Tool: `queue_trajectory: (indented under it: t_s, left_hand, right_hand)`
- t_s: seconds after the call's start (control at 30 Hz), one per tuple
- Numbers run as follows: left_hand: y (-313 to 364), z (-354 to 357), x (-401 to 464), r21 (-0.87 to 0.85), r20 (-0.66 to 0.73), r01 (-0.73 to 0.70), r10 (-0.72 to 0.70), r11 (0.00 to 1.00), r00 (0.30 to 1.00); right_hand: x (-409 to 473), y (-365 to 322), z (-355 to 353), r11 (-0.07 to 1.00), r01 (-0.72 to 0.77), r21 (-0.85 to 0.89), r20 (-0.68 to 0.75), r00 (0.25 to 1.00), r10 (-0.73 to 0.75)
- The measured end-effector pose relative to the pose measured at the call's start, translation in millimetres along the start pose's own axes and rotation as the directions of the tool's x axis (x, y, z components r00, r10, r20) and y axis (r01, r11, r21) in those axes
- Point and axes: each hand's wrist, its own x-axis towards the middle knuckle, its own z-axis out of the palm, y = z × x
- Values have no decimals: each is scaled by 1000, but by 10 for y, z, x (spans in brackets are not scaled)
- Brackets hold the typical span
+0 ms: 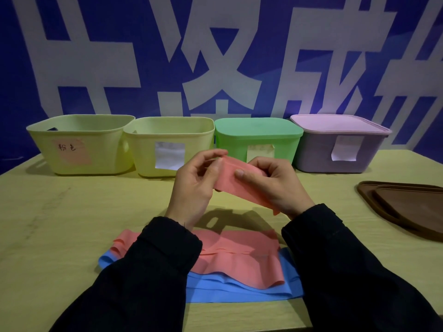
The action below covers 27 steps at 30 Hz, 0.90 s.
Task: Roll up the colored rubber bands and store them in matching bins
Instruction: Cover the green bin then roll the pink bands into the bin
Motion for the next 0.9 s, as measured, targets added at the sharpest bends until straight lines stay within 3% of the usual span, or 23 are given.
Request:
queue_trajectory:
  t_s: [0.57, 0.9]
  left_hand:
    - [35, 11, -5, -80, 18, 57, -56, 995, 998]
    - [29, 6, -13, -26, 19, 22, -21, 999, 1000]
  right_hand:
    - [-11, -30, -2, 999, -18, 43, 39, 999, 17]
    - [-7, -7, 6, 998, -1, 69, 62, 998, -4]
